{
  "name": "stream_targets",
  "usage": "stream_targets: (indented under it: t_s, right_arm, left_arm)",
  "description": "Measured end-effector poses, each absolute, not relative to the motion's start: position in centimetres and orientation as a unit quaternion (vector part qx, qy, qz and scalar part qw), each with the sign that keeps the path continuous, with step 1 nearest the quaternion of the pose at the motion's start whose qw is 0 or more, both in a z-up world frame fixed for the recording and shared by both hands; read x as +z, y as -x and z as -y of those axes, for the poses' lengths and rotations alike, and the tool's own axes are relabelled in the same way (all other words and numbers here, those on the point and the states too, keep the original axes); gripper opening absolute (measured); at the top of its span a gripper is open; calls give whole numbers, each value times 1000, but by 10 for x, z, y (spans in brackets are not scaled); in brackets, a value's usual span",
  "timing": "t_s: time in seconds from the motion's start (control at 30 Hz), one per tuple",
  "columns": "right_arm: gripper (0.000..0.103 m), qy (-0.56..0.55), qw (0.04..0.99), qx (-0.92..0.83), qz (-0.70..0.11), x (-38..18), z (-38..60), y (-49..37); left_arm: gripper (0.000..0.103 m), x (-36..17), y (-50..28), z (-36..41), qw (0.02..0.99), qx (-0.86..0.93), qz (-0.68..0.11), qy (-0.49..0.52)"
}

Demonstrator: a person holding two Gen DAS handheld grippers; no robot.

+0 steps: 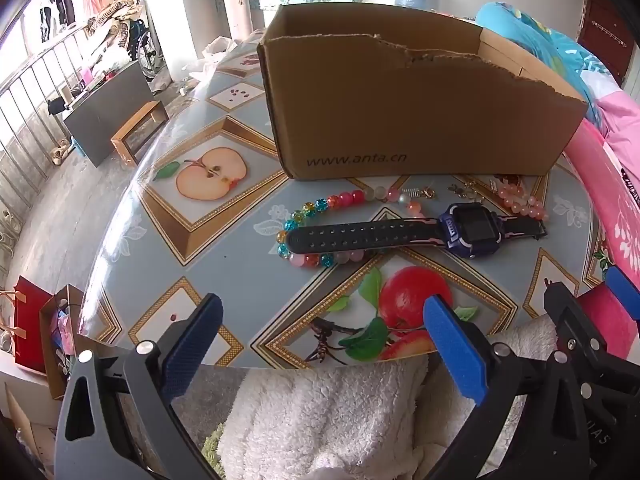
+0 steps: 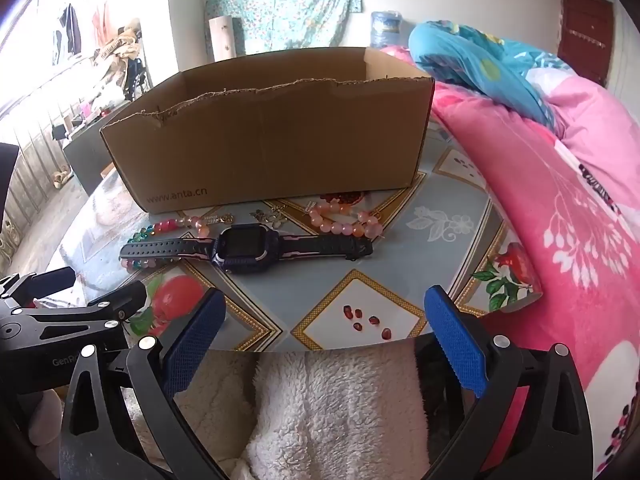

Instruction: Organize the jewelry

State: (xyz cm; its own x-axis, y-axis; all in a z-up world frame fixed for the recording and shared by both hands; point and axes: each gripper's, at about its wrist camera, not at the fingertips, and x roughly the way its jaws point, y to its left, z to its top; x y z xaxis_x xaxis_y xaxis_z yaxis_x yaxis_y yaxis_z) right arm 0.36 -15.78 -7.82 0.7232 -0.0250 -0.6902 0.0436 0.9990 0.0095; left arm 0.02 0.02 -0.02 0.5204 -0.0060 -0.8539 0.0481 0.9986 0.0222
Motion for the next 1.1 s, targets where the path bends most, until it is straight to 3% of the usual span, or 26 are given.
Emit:
stream_targets:
  t_s: [1.1]
  right_arm:
    - [95,-15,927,-17,-375,-79,164,-9]
  left_arm:
    - [98,1,1,1,872,-14,-489,-22]
